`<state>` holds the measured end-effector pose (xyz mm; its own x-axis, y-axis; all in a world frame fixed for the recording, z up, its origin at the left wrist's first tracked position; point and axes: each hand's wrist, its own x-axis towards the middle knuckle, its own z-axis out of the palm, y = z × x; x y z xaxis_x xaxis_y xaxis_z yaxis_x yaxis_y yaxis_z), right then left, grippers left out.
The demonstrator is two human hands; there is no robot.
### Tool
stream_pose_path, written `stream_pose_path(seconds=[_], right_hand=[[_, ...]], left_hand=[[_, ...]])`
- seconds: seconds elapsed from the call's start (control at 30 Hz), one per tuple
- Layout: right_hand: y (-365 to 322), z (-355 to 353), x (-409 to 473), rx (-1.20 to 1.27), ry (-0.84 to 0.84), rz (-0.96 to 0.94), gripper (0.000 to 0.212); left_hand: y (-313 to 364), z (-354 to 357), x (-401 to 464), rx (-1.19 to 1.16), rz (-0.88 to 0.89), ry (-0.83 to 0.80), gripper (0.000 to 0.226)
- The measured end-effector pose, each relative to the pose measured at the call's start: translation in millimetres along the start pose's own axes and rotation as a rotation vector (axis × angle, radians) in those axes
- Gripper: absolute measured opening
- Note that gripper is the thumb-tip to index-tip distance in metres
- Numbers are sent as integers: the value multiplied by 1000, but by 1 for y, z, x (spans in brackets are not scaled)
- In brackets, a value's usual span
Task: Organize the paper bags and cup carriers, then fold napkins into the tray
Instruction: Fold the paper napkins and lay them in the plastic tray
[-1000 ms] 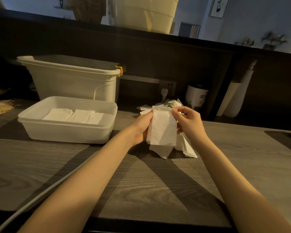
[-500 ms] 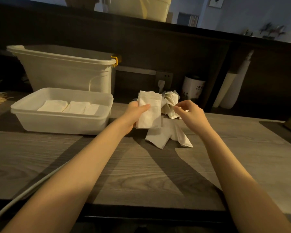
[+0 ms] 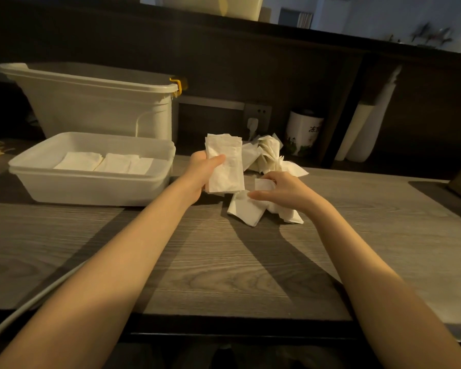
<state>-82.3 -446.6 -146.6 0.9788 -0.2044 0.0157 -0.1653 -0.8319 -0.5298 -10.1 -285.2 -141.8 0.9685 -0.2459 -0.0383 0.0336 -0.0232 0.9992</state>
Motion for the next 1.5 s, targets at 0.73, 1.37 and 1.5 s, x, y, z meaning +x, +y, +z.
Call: stream_pose_path(seconds=[0.73,1.37,1.5], right_hand=[[-2,-17,-6,687,301,-113,22],[-10,-6,-6,548,249,-173,25],[-8,-7,-4,466,281,-190,30]], left_hand=[[-2,0,3,-202,-157,99,36],[-4,11,-7,-108,-8,-106,48],[-4,14,-7,96,116,-90,53]])
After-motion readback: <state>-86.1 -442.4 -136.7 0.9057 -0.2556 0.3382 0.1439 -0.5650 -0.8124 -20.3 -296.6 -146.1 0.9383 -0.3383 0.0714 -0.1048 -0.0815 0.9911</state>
